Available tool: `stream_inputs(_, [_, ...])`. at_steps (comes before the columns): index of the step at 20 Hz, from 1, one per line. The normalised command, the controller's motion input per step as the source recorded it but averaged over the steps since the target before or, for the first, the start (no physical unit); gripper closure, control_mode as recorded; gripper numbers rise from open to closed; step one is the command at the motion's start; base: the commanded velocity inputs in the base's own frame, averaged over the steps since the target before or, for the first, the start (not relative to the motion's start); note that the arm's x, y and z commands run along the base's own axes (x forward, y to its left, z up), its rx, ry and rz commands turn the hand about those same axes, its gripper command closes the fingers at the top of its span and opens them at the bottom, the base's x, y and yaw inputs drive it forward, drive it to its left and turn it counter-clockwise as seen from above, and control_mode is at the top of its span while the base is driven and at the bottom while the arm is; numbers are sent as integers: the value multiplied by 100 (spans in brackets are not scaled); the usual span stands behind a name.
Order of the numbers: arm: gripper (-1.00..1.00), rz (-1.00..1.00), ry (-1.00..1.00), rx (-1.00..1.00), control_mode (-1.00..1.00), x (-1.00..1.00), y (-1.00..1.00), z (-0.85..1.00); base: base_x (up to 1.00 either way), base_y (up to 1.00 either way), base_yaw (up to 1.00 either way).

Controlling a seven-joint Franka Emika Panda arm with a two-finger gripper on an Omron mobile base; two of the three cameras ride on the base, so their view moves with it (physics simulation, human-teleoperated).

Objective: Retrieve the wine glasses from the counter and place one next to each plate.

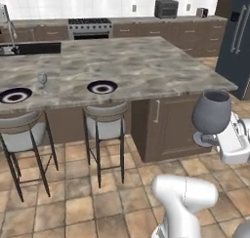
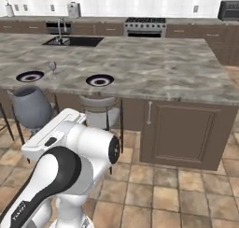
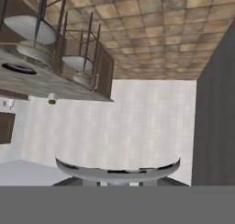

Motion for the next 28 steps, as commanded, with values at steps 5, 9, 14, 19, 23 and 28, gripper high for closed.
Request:
stream_inputs(5, [100,0,0,0,100,0,0,0,100,-97,27])
stream_inputs(9, [100,0,0,0,100,0,0,0,100,-57,9])
stream_inputs(14, [100,0,0,0,100,0,0,0,100,-9,3])
stream_inputs(19, [100,0,0,0,100,0,0,0,86,8,2])
stream_inputs(23, [100,0,0,0,100,0,0,0,29,6,6])
stream_inputs(28, [100,0,0,0,100,0,0,0,33,0,16])
